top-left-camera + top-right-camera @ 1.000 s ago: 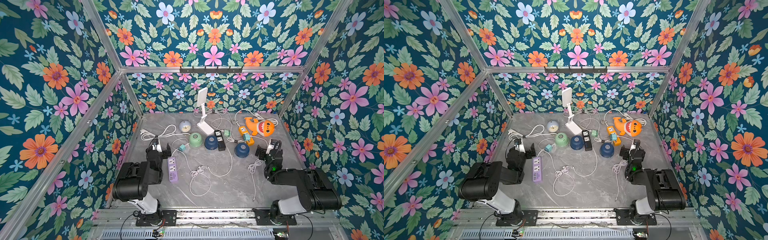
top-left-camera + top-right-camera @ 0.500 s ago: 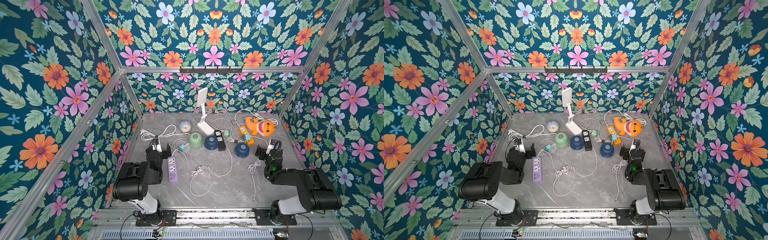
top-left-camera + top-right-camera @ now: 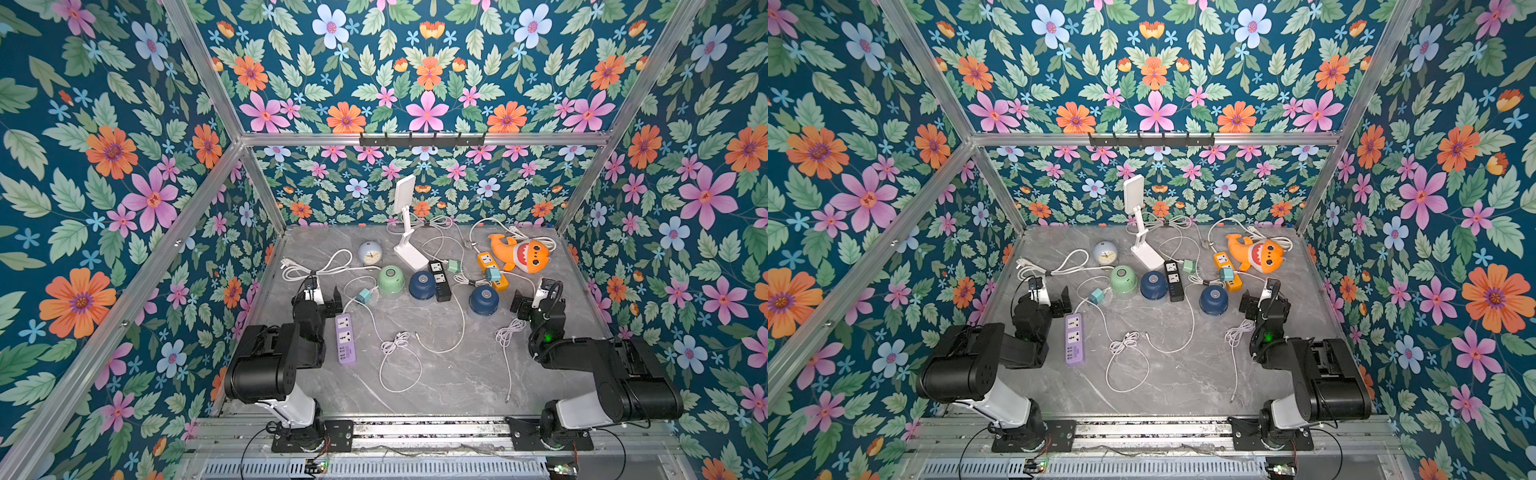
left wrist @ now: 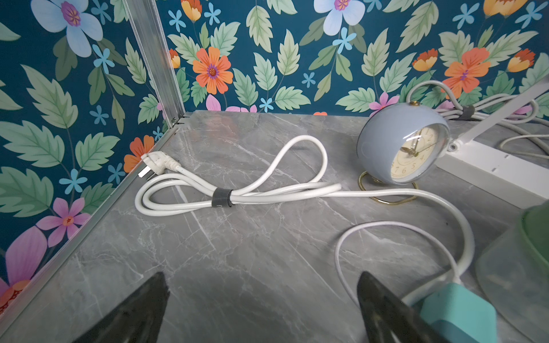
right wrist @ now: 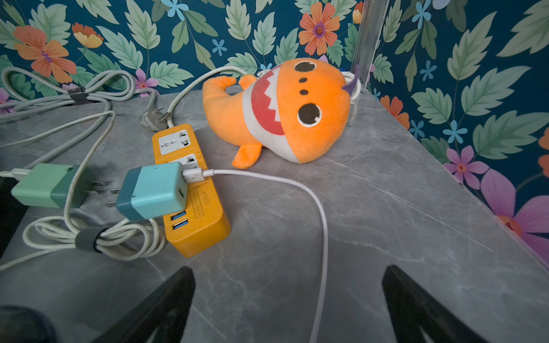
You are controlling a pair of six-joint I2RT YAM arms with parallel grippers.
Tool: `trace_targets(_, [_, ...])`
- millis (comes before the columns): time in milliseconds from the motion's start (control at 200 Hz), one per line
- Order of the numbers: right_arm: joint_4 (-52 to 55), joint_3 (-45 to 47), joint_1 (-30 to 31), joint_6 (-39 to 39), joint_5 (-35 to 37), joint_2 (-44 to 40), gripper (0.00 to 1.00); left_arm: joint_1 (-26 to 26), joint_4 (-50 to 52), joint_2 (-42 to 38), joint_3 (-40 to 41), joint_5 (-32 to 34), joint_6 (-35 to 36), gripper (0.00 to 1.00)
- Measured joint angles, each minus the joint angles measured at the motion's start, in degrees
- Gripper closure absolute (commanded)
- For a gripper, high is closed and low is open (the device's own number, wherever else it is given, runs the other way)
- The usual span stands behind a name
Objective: Charge the cordless meat grinders
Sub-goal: Pick up the cordless meat grinder at the center of the board.
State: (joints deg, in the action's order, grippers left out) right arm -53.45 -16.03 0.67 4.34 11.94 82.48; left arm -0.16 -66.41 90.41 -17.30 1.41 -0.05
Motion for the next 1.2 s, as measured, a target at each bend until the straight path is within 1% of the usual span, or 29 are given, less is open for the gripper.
trace_targets(65, [2.62,0.59,0.46,-0.02,0.11,-4.76,0.01,-0.22,5.07,-3.21,-2.40,0.57,-0.02,0.00])
trace_targets(120, [6.47,0.17,0.70,0.09,0.66,-10.69,0.01,-0.59,7.82,-5.64,-4.46,1.27,-0.04,0.00])
trace_targets(190, [14.23,-1.36,0.70,2.32,1.99,-19.76,0.01,-2.49,13.46,-9.57,-6.45,4.81,-0.61,0.00])
trace_targets(295, [28.02,-4.39,0.66,7.96,5.57,-32.72,0.01,-4.57,26.77,-13.70,-14.23,10.29,-6.21,0.00])
trace_targets(370, [41.86,-7.48,0.66,15.50,9.11,-41.64,0.01,-4.44,36.92,-15.21,-20.52,13.68,-12.09,0.00])
trace_targets(390, [44.96,-8.09,0.57,16.98,9.51,-43.82,0.04,-4.44,38.91,-15.61,-21.40,13.84,-13.35,0.00])
trace_targets(415, [48.81,-8.90,0.46,18.49,9.40,-46.84,0.14,-4.44,42.14,-16.41,-22.40,14.12,-15.52,0.00])
trace_targets(420, [49.75,-9.07,0.42,18.82,9.33,-47.39,0.14,-4.44,42.84,-16.55,-22.56,14.08,-15.96,0.00])
trace_targets(440, [51.95,-9.53,0.28,19.58,8.96,-49.09,0.21,-4.46,44.81,-17.07,-22.97,13.86,-17.18,0.00])
trace_targets(495, [58.38,-10.99,0.24,21.07,5.35,-53.99,0.35,-4.59,51.19,-19.06,-23.45,11.06,-21.35,0.00])
trace_targets(530, [61.61,-12.17,0.31,21.66,2.51,-55.47,0.40,-4.61,54.01,-20.37,-23.23,9.07,-23.37,0.00])
trace_targets(555, [64.59,-13.42,0.35,22.56,-0.13,-55.95,0.41,-4.72,55.74,-21.46,-22.86,7.41,-24.79,0.00])
trace_targets(615, [70.64,-16.52,0.35,23.15,-4.50,-55.01,0.41,-5.40,59.78,-24.39,-21.59,3.45,-28.37,0.00])
trace_targets(700, [78.53,-22.43,0.35,24.13,-11.58,-49.20,0.41,-8.39,63.73,-29.59,-18.71,-0.55,-32.02,0.00])
trace_targets(790, [84.06,-26.51,1.42,24.87,-18.10,-41.59,0.35,-13.57,66.42,-35.34,-15.08,-4.09,-35.23,0.00])
trace_targets(850, [87.03,-28.70,4.20,25.27,-20.55,-36.48,0.29,-17.07,67.93,-38.73,-12.61,-4.46,-37.55,0.00])
trace_targets(900, [89.05,-30.36,7.45,25.24,-20.87,-32.87,0.21,-20.28,69.11,-41.07,-10.82,-4.11,-39.71,0.00])
trace_targets(995, [91.95,-35.01,13.60,25.20,-20.57,-25.57,0.17,-27.17,71.32,-44.72,-7.78,-1.73,-43.56,0.00])
trace_targets(1040, [92.74,-37.20,15.12,25.24,-19.34,-22.12,0.15,-29.75,72.06,-45.57,-6.78,-0.57,-45.18,0.00])
trace_targets(1090, [93.42,-39.06,16.15,25.33,-18.12,-18.49,0.11,-32.00,72.78,-45.99,-6.01,1.14,-47.12,0.00])
trace_targets(1165, [94.44,-41.29,16.81,25.35,-16.74,-14.16,0.02,-34.38,73.66,-45.81,-5.62,3.13,-48.98,0.00])
trace_targets(1200, [95.08,-42.45,16.90,25.35,-16.06,-12.15,0.01,-35.19,73.72,-45.53,-5.62,3.74,-49.53,0.00])
